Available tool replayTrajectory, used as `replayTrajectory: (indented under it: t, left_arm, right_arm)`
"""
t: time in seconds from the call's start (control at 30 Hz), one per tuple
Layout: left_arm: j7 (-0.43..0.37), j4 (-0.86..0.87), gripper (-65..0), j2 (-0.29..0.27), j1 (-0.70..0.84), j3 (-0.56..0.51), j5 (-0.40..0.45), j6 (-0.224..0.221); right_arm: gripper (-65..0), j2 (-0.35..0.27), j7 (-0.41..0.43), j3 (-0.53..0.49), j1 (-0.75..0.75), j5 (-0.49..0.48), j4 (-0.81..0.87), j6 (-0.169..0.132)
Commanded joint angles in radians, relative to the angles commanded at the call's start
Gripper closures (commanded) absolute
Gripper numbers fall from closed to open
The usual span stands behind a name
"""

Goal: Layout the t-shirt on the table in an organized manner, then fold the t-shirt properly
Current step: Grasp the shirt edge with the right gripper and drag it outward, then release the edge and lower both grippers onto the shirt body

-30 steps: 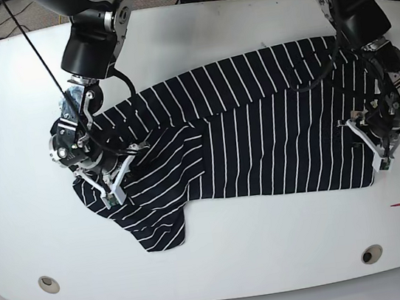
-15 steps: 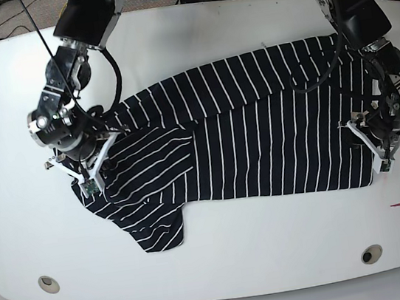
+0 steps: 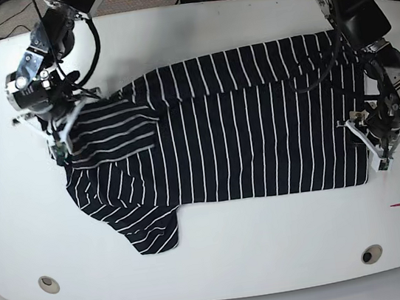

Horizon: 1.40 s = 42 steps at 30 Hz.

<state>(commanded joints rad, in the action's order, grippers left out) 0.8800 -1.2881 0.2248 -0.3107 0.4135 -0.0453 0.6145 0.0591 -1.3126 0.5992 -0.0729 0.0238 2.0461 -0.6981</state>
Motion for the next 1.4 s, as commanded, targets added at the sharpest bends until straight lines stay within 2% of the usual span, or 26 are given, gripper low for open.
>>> replayTrajectory:
  t: [0.23, 0.57, 0.67, 0.83, 1.0, 1.1, 1.27, 1.4]
  left_arm:
    - [0.000, 0.017, -26.0, 0.002, -0.002, 0.000, -0.002, 0.002]
    - [-0.002, 0.014, -26.0, -0.002, -0.003, -0.002, -0.005, 0.002]
    - [0.000, 0.014, -26.0, -0.003, -0.005, -0.002, -0.005, 0.002]
    - [0.000, 0.012, -26.0, -0.018, -0.005, -0.002, -0.005, 0.002]
    - [0.003, -0.006, -26.0, -0.031, 0.002, -0.002, -0.005, 0.003]
    - [0.003, -0.034, -26.0, -0.034, 0.005, -0.002, -0.006, 0.005]
    - [0.005, -0.084, -26.0, -0.074, 0.035, -0.032, -0.008, 0.005]
    - [0.005, -0.147, -26.1, -0.100, 0.064, -0.075, -0.008, 0.005]
  right_arm:
    - [0.0, -0.003, -0.008, 0.072, -0.087, 0.000, 0.000, 0.000]
    - [0.0, 0.003, -0.008, 0.075, -0.193, 0.000, 0.000, 0.000]
    - [-2.2, 0.006, -0.008, 0.077, -0.229, 0.000, 0.000, 0.000]
    - [-11.6, 0.043, -0.008, 0.098, -0.281, 0.003, 0.000, 0.000]
    - [-23.5, 0.046, -0.005, 0.150, -0.295, 0.002, 0.000, 0.000]
    - [-31.7, 0.037, -0.003, 0.150, -0.290, 0.008, 0.000, 0.000]
    - [-45.0, -0.011, -0.002, 0.157, -0.284, 0.006, 0.000, 0.000]
    - [-53.0, -0.023, -0.003, 0.242, -0.244, 0.009, 0.000, 0.000]
